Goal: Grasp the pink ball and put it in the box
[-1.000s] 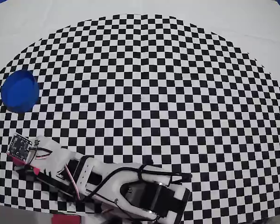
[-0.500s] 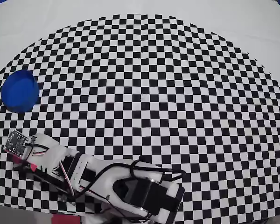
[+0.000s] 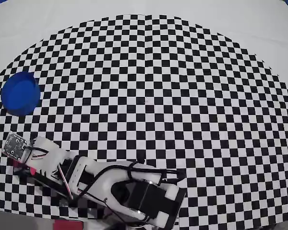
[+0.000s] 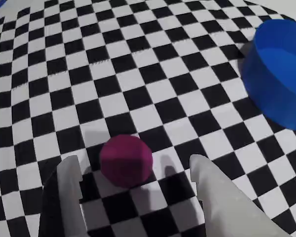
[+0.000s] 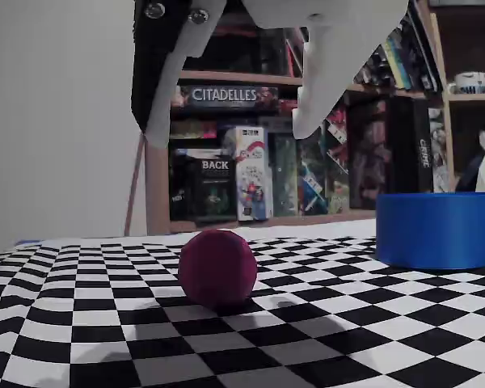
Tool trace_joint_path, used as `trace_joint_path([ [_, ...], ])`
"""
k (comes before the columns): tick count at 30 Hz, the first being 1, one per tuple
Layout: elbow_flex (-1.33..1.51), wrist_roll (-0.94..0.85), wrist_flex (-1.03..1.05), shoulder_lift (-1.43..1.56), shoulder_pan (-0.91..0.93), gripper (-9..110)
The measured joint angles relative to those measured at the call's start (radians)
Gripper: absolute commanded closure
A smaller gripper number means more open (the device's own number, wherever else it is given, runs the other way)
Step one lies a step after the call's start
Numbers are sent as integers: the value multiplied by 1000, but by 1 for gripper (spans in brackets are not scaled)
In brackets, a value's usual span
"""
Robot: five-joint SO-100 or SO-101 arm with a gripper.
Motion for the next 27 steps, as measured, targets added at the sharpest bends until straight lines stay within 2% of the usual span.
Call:
trace_joint_path([
  [27,-141,0,26,-204,0,76],
])
